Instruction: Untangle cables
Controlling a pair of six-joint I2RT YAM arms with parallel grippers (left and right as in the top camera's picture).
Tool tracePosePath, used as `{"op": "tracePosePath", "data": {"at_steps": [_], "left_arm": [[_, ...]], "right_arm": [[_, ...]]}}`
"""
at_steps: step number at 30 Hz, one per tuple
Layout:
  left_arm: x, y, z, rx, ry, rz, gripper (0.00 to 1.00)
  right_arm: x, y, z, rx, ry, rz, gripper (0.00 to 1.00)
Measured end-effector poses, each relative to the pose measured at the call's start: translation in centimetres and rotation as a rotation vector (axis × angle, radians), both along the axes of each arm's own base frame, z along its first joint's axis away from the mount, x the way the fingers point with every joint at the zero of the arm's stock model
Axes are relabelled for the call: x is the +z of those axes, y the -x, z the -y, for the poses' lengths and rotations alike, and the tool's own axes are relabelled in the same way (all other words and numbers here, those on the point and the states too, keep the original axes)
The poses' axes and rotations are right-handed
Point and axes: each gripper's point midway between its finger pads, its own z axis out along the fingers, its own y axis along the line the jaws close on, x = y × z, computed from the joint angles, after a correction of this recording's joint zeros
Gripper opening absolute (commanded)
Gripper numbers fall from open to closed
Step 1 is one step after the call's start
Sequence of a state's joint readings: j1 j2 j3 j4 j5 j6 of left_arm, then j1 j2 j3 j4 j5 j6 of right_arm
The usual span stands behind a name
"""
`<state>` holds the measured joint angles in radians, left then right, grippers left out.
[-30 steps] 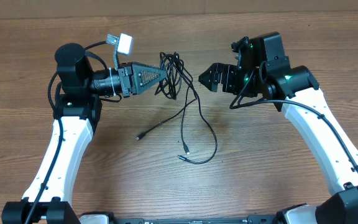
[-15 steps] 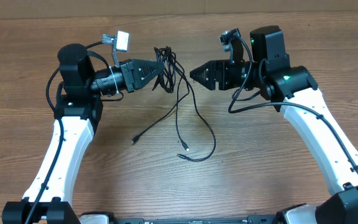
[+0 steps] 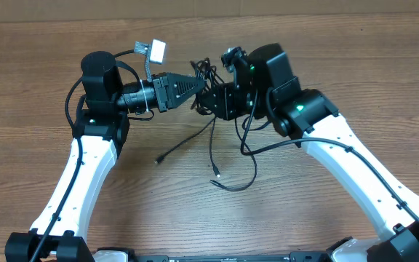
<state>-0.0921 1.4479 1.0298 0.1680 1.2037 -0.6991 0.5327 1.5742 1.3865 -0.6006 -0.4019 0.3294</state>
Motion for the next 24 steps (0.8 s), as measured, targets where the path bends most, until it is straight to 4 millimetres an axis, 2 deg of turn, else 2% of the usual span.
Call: {"op": "tracePosePath", "data": {"at_steps": [3, 7, 11, 14, 20, 24], "left_arm": [[0.2, 0.7, 0.2, -0.044, 0.012, 0.003, 0.04], [0.4, 1.1, -0.2, -0.07, 0.022, 0.001, 0.04], [0.1, 0.8, -1.4, -0.051, 0.025, -0.021, 0.04], [-0.5, 0.7, -2.1, -0.036, 0.021, -0.055, 0.04], [-2.8, 0.4, -3.5, 0.028, -0.018, -0.147, 0.04], [-5.1, -0.5, -5.1, 0.141, -0.081, -0.231, 0.04]], "right_arm": [[-2.2, -0.3, 2.5, -0.158, 0.095, -0.092, 0.04], [-3.9, -1.0, 6.0, -0.314, 0.179, -0.159, 0.04], [-4.7, -1.7, 9.1, -0.414, 0.216, -0.205, 0.04], [-5.2, -2.3, 12.1, -0.498, 0.232, -0.246, 0.04], [-6.4, -2.8, 19.2, -0.67, 0.269, -0.341, 0.04], [-6.6, -2.9, 22.9, -0.741, 0.26, -0.379, 0.04]]}}
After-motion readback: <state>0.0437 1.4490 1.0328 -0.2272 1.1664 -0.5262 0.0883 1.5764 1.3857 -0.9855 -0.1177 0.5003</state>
